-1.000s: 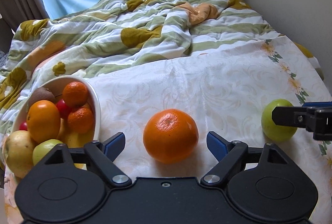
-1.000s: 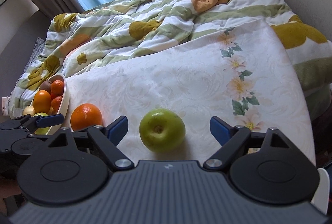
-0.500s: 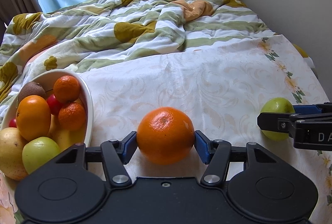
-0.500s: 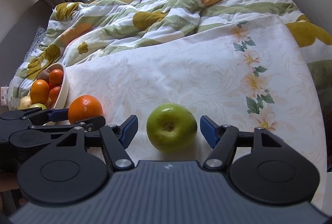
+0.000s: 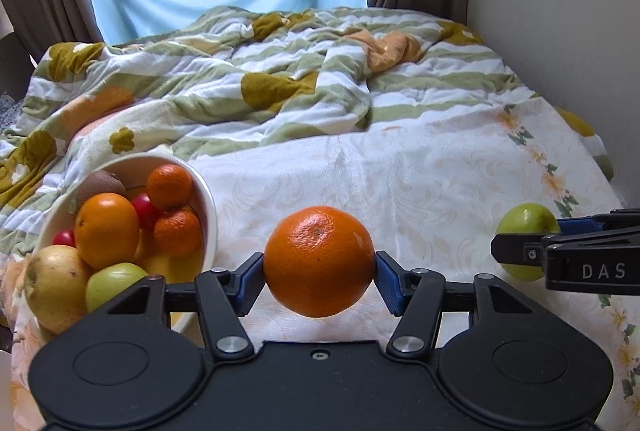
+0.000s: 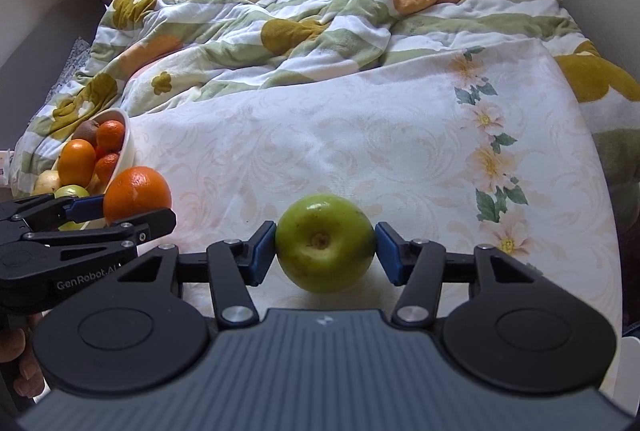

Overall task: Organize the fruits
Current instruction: 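Lower the orange and green apple into the bowl and open both tools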

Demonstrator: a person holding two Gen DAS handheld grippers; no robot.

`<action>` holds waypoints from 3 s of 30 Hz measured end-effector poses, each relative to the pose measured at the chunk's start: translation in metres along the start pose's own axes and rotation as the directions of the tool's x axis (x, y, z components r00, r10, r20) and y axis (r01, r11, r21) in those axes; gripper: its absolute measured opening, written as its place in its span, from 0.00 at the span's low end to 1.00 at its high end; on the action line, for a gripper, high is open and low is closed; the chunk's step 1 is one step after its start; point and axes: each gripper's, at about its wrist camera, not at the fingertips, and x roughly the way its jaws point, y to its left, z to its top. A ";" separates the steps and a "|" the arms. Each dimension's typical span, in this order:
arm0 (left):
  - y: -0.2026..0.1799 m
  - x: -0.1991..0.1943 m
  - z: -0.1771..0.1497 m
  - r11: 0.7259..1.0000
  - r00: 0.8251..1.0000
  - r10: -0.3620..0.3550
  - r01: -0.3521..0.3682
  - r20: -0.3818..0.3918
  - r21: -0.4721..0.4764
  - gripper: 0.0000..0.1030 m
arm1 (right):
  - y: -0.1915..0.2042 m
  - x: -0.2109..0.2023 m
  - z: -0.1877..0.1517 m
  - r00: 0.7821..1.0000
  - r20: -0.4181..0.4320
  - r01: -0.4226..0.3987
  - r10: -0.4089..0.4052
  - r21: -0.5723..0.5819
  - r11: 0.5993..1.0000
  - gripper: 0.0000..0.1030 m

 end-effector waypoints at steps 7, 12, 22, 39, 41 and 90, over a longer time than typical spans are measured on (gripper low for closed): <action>0.002 -0.040 -0.002 0.999 0.997 0.030 -0.028 0.072 -0.032 0.61 | 0.016 -0.025 0.001 0.998 0.047 -0.030 0.032 -0.043 0.999 0.67; 0.002 -0.068 -0.010 0.996 0.992 0.061 -0.055 0.111 -0.063 0.61 | 0.030 -0.050 -0.002 0.995 0.085 -0.050 0.057 -0.082 0.995 0.67; 0.014 -0.128 -0.040 0.980 0.972 0.151 -0.124 0.179 -0.154 0.61 | 0.064 -0.093 -0.016 0.984 0.132 -0.092 0.116 -0.174 0.980 0.67; 0.089 -0.159 -0.062 0.948 0.954 0.235 -0.183 0.187 -0.259 0.61 | 0.144 -0.107 -0.025 0.969 0.138 -0.158 0.206 -0.295 0.942 0.67; 0.101 -0.156 -0.059 0.953 0.956 0.224 -0.174 0.188 -0.250 0.61 | 0.154 -0.103 -0.022 0.970 0.142 -0.151 0.199 -0.294 0.944 0.67; 0.245 0.012 0.020 0.994 0.998 -0.060 0.061 0.011 -0.088 0.91 | 0.234 0.042 0.032 0.995 0.069 0.076 -0.076 0.002 0.997 0.67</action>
